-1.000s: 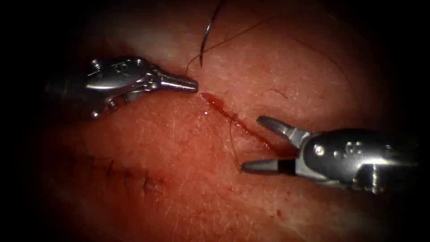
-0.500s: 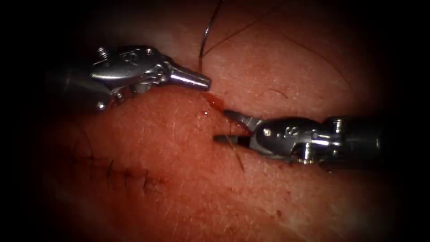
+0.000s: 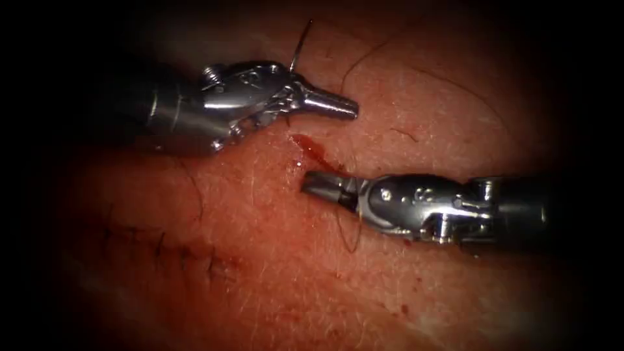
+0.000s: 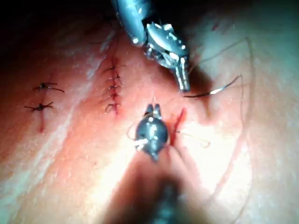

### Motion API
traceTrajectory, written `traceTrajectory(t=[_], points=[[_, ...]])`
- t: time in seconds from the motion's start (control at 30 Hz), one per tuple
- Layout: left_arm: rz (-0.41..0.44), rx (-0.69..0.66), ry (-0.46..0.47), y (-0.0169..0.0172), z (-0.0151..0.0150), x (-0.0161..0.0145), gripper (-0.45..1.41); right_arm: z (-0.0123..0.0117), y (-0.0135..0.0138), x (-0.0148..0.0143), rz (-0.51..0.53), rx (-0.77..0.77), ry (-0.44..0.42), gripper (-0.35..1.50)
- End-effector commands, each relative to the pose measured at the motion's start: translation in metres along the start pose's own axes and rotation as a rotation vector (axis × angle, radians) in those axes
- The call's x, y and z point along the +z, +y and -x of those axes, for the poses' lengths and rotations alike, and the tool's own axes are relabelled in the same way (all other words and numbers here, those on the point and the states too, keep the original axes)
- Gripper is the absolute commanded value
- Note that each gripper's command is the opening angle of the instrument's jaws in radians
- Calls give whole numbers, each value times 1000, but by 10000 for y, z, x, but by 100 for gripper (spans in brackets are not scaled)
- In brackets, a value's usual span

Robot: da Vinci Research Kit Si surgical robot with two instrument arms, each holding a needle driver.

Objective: Wound Closure
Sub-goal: With the left tool wrap the suture once counter-clockwise around the right.

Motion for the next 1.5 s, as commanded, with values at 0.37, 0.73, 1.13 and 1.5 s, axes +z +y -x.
traceTrajectory(t=[0.37, 0.73, 1.13, 1.5], points=[[-3, 67, 20, -25, 52, 10, -45, 11, -15, 6, 48, 88, 132, -13], [3, 91, 19, -22, 72, 7, -45, 7, -11, 4, 216, 182, 247, 66], [-7, 91, 31, -8, 78, -17, -45, 21, -15, -3, 288, 354, 268, 59], [-9, 81, 28, 0, 89, -25, -45, 35, -20, -3, 328, 527, 257, 36]])
